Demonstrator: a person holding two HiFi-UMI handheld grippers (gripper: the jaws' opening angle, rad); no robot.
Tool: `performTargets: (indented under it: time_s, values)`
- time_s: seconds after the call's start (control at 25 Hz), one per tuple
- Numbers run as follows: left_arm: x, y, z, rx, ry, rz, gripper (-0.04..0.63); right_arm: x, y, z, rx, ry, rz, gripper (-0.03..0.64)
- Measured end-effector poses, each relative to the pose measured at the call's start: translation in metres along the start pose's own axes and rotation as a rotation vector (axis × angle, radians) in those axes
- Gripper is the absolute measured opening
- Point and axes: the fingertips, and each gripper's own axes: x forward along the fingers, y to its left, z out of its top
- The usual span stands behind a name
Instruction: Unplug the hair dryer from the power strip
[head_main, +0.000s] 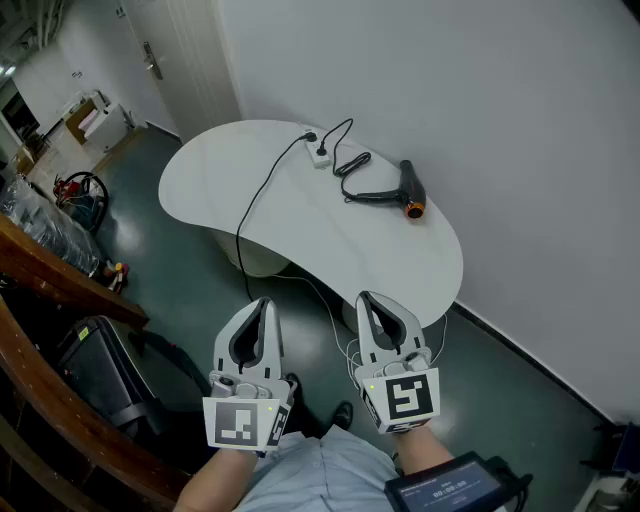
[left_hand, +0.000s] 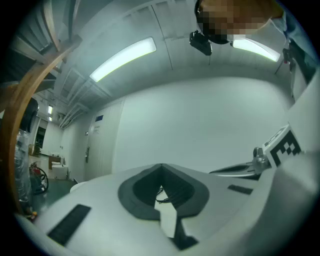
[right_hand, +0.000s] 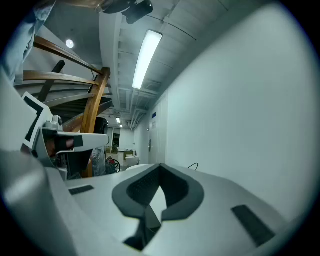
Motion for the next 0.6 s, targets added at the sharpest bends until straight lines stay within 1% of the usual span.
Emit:
performTargets:
  time_s: [0.28, 0.48, 0.6]
  values:
    - [0.012, 0.019, -0.007, -0.015, -0.001, -0.01, -0.002, 0.02, 0.002, -0.006, -0.008, 0.015, -0.013, 0.0]
    - [0.033, 0.052, -0.013, -0.017, -0.021, -0.032, -0.002, 0.054, 0.005, -0.004, 0.009, -0.003, -0.025, 0.002]
    - [0.049, 0.074, -0.01, -0.018, -0.046, -0.053, -0.002, 0.08, 0.004, 0.002, 0.004, -0.01, -0.058, 0.002]
